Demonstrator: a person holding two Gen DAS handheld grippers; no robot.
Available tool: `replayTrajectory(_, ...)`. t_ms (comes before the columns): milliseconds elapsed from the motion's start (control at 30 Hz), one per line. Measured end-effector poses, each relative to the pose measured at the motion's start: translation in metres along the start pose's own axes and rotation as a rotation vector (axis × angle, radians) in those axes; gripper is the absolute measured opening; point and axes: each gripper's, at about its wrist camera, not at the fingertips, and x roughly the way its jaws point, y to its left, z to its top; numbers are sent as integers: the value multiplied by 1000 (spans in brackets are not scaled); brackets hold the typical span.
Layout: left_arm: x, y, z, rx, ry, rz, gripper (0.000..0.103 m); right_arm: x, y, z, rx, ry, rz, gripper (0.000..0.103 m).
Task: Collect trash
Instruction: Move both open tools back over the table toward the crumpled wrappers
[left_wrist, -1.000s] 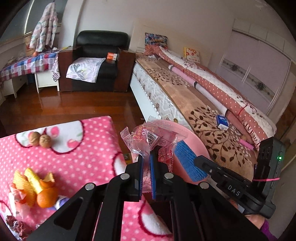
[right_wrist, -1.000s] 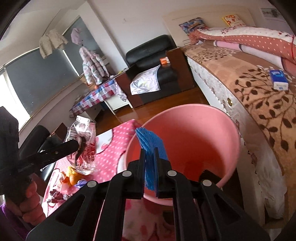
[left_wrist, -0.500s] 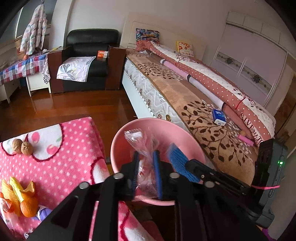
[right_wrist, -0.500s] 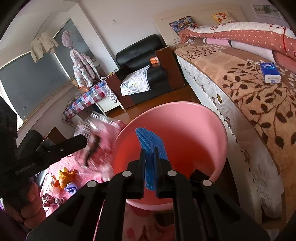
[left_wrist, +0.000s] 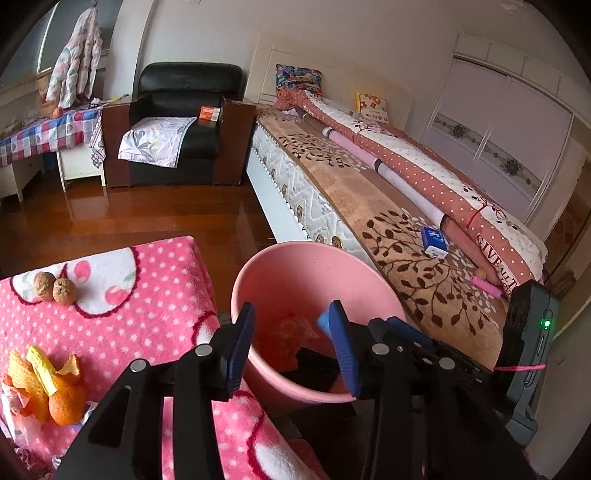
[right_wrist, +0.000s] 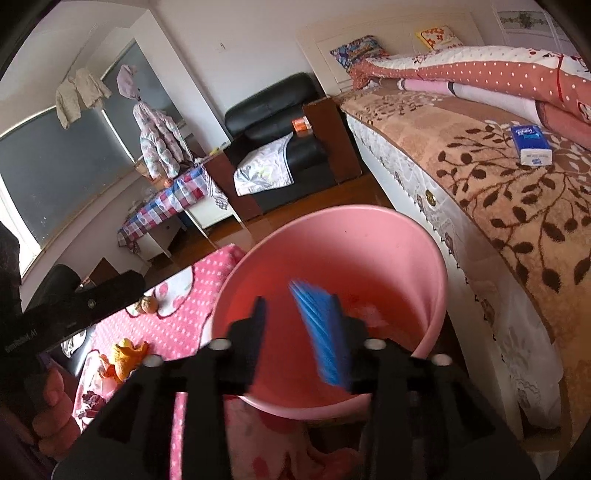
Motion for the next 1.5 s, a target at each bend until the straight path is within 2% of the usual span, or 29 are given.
replayTrajectory(400,-27,7,-7,2,-28,30,43,-16,22,-8,-57,-28,-9,39)
replayTrajectory(867,-59,29,-28,1,-41,109,44,-39,48,-28,-119,-48,9,39)
replayTrajectory(1500,-118,71,-58,-19,-95,238,49,-44,109,-57,-259,-6,97,39)
